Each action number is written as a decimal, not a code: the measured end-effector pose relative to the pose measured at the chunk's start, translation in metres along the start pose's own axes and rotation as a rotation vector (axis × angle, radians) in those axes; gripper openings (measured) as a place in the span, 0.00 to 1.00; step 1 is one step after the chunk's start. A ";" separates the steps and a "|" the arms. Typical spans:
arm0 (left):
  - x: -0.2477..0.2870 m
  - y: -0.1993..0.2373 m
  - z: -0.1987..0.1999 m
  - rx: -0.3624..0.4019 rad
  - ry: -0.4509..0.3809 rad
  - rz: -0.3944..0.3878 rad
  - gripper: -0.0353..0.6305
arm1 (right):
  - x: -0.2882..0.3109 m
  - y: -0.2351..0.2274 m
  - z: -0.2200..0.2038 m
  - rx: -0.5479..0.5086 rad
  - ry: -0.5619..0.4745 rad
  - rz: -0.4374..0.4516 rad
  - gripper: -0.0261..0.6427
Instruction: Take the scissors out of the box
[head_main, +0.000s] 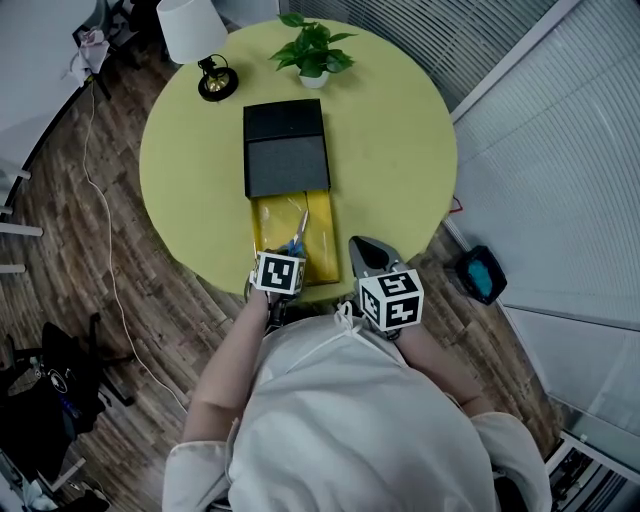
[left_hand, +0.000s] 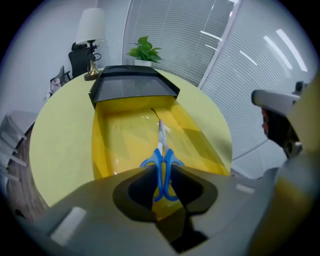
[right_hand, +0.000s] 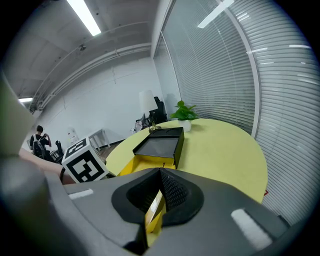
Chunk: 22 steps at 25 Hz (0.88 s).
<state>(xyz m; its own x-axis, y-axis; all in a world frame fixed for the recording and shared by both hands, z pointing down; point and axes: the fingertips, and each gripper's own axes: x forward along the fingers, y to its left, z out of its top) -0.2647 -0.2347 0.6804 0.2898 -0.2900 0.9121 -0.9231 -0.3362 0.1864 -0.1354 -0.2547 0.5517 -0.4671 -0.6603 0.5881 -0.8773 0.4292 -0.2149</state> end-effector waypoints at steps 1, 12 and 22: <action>-0.006 0.000 0.004 0.008 -0.020 0.001 0.19 | 0.000 0.000 0.001 -0.003 -0.003 0.000 0.04; -0.100 -0.004 0.076 0.005 -0.384 0.019 0.19 | -0.002 0.009 0.032 -0.039 -0.062 0.022 0.04; -0.200 -0.001 0.139 0.060 -0.726 0.109 0.19 | -0.019 0.025 0.103 -0.045 -0.224 0.064 0.04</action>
<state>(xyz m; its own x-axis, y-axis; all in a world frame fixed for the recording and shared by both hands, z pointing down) -0.2869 -0.3009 0.4475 0.3110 -0.8375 0.4493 -0.9467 -0.3145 0.0691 -0.1600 -0.2945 0.4551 -0.5387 -0.7488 0.3861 -0.8417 0.4982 -0.2082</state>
